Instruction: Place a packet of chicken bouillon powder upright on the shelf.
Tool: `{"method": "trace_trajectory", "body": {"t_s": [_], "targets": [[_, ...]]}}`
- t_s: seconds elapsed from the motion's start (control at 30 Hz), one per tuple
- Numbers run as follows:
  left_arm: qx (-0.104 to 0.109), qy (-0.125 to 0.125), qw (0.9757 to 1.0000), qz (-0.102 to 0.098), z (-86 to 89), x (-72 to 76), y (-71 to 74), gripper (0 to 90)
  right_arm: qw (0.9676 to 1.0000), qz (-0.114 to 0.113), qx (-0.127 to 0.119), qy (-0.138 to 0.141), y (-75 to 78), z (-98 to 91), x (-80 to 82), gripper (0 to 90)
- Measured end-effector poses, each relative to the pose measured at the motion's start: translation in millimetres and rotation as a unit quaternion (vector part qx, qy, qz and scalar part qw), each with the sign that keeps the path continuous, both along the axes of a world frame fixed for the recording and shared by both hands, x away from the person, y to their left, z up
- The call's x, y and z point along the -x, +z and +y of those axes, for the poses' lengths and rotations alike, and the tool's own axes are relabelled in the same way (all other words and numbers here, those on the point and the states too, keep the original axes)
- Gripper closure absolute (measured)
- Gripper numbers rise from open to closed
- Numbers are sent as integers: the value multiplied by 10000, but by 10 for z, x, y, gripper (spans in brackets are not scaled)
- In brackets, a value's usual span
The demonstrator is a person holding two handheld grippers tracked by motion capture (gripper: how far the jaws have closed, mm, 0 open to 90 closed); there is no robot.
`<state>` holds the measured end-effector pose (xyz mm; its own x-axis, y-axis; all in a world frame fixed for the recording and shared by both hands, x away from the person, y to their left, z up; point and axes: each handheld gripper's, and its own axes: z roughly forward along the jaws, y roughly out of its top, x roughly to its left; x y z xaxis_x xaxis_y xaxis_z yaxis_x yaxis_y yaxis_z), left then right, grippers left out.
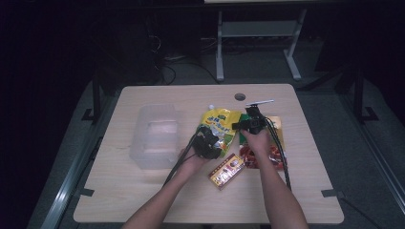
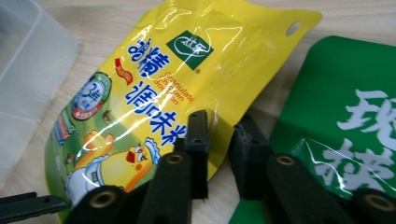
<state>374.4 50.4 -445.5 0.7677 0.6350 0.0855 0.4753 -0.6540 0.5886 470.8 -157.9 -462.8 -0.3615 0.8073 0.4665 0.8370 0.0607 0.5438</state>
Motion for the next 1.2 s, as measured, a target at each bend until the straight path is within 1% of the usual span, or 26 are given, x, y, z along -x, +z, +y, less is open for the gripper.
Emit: {"method": "trace_trajectory", "body": {"t_s": [0.03, 0.07, 0.1, 0.2, 0.37, 0.4, 0.47, 0.5, 0.53, 0.57, 0.6, 0.63, 0.67, 0.7, 0.73, 0.77, 0.8, 0.87, 0.9, 0.97, 1.0, 1.03, 1.07, 1.1, 1.17, 1.2], "targets": [[0, 0, 10000, 0, 0, 0, 0, 598, 10000, 0, 0, 0, 0, 0, 0, 789], [18, 13, 10000, 23, 1, -1, -2, 598, 10000, 5, -27, 8, 7, 6, 2, 811], [-1, -1, 10000, 12, 0, -5, -4, 598, 10000, -51, -52, 43, 13, 15, 3, 855], [13, 4, 10000, 19, -2, -5, -10, 598, 9999, -110, -53, 89, 34, 37, 11, 895], [14, 10, 10000, 42, 5, -6, -6, 590, 9997, -203, 64, 140, 79, 62, 34, 899], [111, 24, 9999, 80, 13, -12, -4, 585, 9997, -204, 59, 140, 94, 63, 40, 900], [121, 6, 9999, 96, 22, -18, 1, 575, 9994, -271, 85, 172, 125, 63, 54, 900], [159, 21, 9998, 127, 26, -19, 5, 563, 9995, -255, 90, 158, 149, 71, 65, 900], [250, 83, 9996, 137, 31, -14, 16, 549, 9993, -307, 110, 194, 167, 67, 71, 900], [250, 83, 9996, 137, 31, -14, 16, 540, 9993, -307, 110, 194, 167, 67, 71, 900], [227, 70, 9996, 132, 41, -13, 32, 540, 9992, -352, 88, 193, 185, 65, 79, 900], [256, 84, 9996, 119, 42, -6, 42, 529, 9991, -380, 57, 200, 209, 63, 89, 900], [242, 70, 9996, 110, 50, 2, 57, 516, 9986, -473, 42, 227, 262, 66, 110, 900], [222, 35, 9997, 110, 59, 9, 73, 516, 9986, -473, 42, 227, 262, 66, 110, 900], [260, 13, 9996, 114, 63, 21, 86, 511, 9983, -523, 28, 239, 292, 70, 123, 900], [313, -22, 9993, 197, 74, 36, 108, 493, 9976, -621, 6, 296, 363, 78, 158, 900], [374, -45, 9990, 231, 80, 47, 120, 493, 9976, -621, 6, 296, 363, 78, 158, 900], [467, -98, 9986, 205, 89, 99, 165, 483, 9962, -780, 28, 389, 444, 85, 199, 900], [467, -98, 9986, 205, 89, 99, 165, 477, 9962, -780, 28, 389, 444, 85, 199, 900], [528, -147, 9983, 180, 113, 138, 207, 476, 9950, -882, 56, 455, 510, 96, 237, 900], [559, -121, 9982, 200, 116, 161, 218, 471, 9944, -939, 46, 477, 539, 102, 255, 900], [585, -179, 9980, 151, 145, 205, 259, 464, 9936, -994, 73, 523, 593, 111, 292, 900], [585, -179, 9980, 151, 145, 205, 259, 461, 9930, -1046, 61, 548, 622, 116, 311, 900], [628, -231, 9977, 85, 185, 251, 301, 460, 9918, -1128, 82, 602, 646, 118, 327, 900], [663, -263, 9974, 82, 206, 277, 322, 459, 9913, -1150, 101, 625, 680, 127, 354, 900], [714, -295, 9970, 83, 228, 307, 343, 460, 9897, -1242, 175, 695, 706, 133, 376, 900]]}}
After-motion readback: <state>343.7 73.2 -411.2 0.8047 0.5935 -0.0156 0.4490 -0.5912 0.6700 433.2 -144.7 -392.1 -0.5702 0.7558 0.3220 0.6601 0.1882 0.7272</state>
